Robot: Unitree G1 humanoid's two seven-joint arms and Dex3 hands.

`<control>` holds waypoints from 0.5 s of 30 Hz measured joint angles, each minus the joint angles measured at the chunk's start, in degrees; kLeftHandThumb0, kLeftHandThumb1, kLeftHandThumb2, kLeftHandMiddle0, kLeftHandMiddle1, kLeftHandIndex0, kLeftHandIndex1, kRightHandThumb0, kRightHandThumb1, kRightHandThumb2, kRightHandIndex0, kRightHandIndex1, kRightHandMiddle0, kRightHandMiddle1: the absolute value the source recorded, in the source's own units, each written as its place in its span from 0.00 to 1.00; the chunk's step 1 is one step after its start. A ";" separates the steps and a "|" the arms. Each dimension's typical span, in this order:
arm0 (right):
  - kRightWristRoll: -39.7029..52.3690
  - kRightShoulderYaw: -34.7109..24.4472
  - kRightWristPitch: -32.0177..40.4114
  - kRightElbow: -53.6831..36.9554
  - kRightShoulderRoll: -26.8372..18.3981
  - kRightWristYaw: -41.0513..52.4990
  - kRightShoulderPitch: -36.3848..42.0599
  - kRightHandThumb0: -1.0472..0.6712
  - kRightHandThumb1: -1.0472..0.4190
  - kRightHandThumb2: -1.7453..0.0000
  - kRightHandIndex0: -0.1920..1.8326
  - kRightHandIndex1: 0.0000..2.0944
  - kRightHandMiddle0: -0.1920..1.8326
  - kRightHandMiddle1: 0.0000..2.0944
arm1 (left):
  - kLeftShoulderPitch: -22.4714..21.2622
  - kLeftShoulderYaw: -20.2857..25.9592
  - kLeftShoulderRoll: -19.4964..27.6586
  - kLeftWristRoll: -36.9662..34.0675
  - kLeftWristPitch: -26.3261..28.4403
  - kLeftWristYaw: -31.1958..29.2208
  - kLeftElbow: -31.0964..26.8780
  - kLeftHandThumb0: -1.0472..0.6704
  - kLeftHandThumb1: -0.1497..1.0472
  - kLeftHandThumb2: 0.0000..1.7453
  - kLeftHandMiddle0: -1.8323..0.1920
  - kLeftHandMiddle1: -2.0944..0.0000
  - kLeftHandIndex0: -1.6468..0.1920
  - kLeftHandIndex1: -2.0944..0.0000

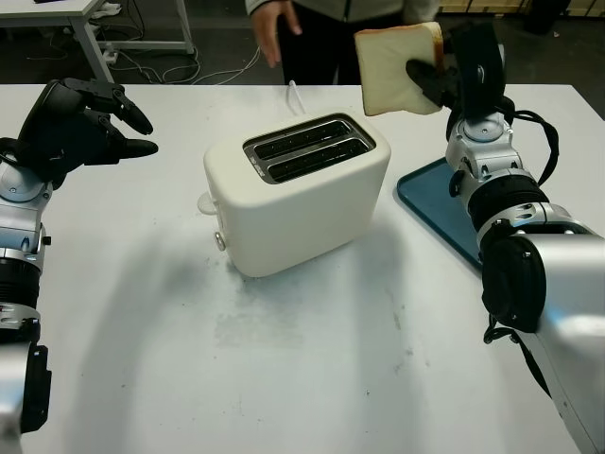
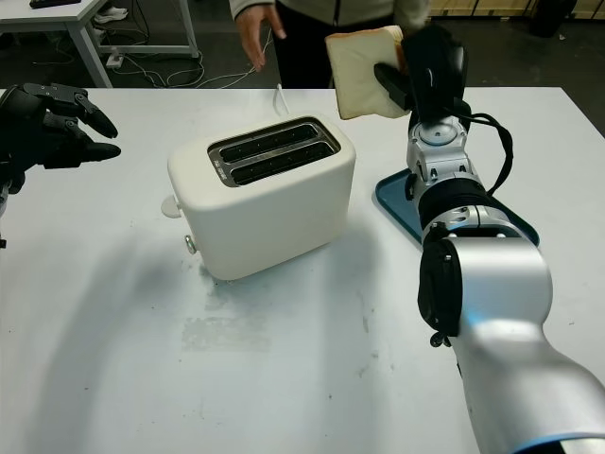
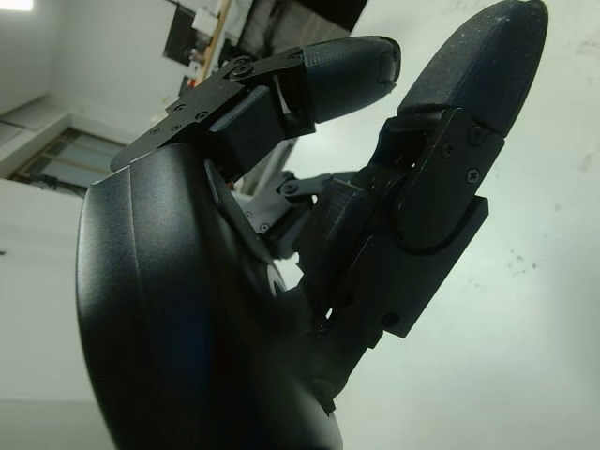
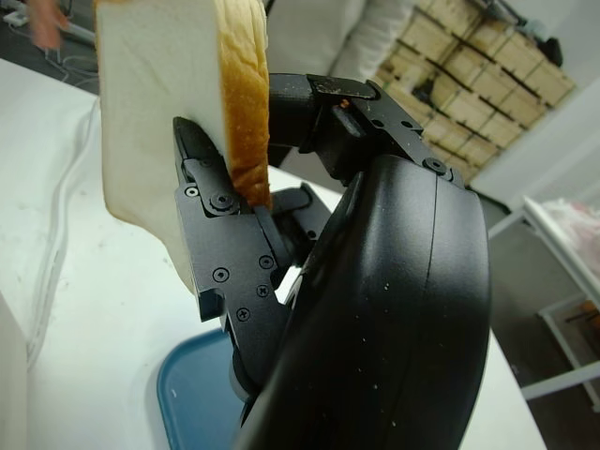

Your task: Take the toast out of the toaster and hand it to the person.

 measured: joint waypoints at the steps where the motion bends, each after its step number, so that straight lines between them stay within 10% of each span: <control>1: 0.03 -0.16 0.00 0.00 0.00 0.13 0.25 0.61 0.09 1.00 0.47 0.83 0.38 0.83 | 0.00 0.00 0.00 0.00 0.00 0.00 0.00 0.00 0.70 0.00 0.36 0.54 0.33 0.56; 15: 0.17 -1.11 0.47 0.00 0.01 0.16 0.87 0.64 0.09 0.99 0.46 0.83 0.38 0.83 | 0.00 0.00 0.00 0.00 0.00 0.42 0.03 0.00 0.70 0.00 0.36 0.54 0.33 0.56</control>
